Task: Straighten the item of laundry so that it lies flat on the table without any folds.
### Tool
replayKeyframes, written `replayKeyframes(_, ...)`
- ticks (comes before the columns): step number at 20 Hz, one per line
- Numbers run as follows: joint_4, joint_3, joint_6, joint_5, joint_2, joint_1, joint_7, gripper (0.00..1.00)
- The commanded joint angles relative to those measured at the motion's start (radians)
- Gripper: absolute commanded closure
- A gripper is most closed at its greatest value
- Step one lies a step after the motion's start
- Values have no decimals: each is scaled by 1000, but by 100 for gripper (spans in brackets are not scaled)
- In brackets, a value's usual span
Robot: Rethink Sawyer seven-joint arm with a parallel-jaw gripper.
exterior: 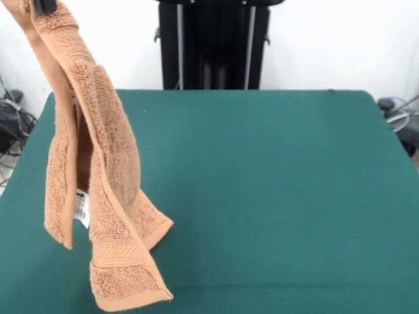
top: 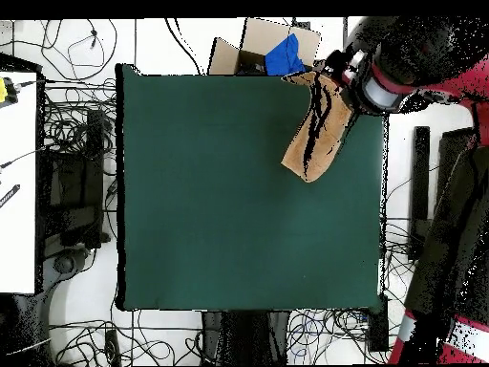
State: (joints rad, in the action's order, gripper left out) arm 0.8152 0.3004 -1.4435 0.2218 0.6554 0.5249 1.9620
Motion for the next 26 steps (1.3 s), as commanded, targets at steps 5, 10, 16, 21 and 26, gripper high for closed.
replayKeyframes(5, 56, 65, 39, 62, -15, 19, -323, 100)
replayKeyframes(10, 84, 64, 110, 61, -32, 31, -349, 100)
replayKeyframes(16, 66, 64, 118, 49, -54, 39, -392, 100)
replayKeyframes(21, 98, 49, 138, 38, -38, 34, -392, 100)
replayKeyframes(26, 194, 39, 230, 22, -21, 15, -341, 100)
